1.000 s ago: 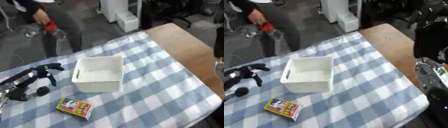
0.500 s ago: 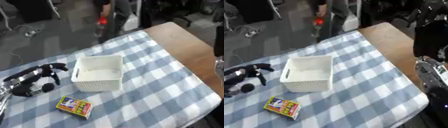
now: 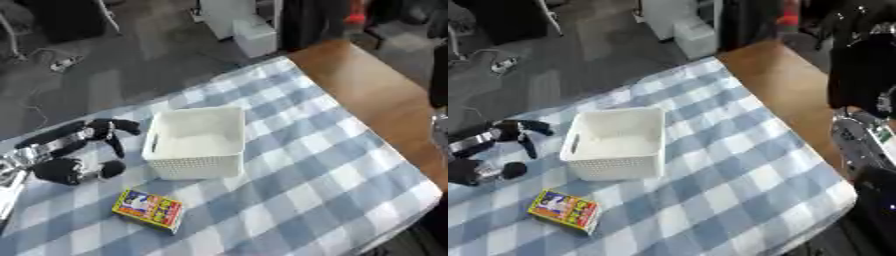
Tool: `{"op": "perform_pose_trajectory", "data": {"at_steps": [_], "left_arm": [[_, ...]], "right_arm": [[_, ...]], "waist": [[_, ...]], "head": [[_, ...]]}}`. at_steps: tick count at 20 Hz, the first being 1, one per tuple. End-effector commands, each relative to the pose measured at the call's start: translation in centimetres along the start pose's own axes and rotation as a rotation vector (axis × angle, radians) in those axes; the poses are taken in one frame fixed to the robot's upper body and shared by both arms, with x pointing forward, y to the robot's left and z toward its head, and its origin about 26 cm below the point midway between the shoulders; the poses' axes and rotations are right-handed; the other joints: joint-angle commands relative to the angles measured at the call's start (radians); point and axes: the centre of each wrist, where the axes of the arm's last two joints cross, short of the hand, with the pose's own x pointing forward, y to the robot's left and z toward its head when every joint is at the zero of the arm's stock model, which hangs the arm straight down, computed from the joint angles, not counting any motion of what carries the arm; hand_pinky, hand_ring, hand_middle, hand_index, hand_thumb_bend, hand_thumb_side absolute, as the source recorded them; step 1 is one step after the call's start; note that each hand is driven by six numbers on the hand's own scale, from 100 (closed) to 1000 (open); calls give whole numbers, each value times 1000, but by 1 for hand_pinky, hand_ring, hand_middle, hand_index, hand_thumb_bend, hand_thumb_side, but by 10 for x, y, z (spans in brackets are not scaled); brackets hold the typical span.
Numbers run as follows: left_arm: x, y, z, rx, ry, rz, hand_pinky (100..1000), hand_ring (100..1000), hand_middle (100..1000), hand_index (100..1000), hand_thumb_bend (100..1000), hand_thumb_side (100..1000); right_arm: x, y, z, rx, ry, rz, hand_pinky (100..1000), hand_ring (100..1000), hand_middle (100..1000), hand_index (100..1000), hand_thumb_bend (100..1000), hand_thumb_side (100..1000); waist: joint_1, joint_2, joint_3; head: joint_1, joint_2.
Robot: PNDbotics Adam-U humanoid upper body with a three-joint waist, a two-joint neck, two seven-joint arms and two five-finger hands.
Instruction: Pick up objects on the table and place them in the box.
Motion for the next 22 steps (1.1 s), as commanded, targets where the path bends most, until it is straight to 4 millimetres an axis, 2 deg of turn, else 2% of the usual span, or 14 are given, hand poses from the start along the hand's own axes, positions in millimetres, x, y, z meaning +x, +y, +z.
{"op": "perform_pose_trajectory", "data": {"at_steps": [1, 2, 7, 15, 19, 22], "left_arm": [[4, 11, -1, -189, -106, -152, 734, 637, 838, 984, 467, 760], [3, 11, -2, -202, -102, -151, 737, 640, 839, 986, 477, 748], [2, 6, -7, -255, -89, -156, 753, 658, 845, 994, 665, 666], [0, 3, -8, -265, -90, -167, 770, 675, 872, 1000, 802, 631], [0, 5, -10, -279, -85, -184, 788, 694, 896, 1000, 831, 638], [0, 4, -13, -294, -80, -187, 787, 712, 904, 1000, 775, 679]], "right_arm": [[4, 0, -10, 36, -10, 7, 428, 355, 402, 597, 100, 1000], [4, 0, -10, 37, -10, 6, 428, 355, 403, 597, 100, 1000], [4, 0, -11, 42, -11, 2, 428, 355, 403, 597, 100, 1000], [4, 0, -15, 34, -13, -7, 427, 357, 403, 597, 100, 1000], [5, -1, -16, 33, -18, -10, 427, 357, 403, 597, 100, 1000], [5, -1, -17, 33, -18, -10, 427, 357, 403, 597, 100, 1000]], "waist": [[-5, -11, -1], [-4, -10, -1], [-3, -10, -5], [0, -12, -11], [1, -11, -14], [3, -11, -16]], "head": [[16, 3], [18, 3], [21, 5], [18, 4], [20, 4], [26, 4]]}}
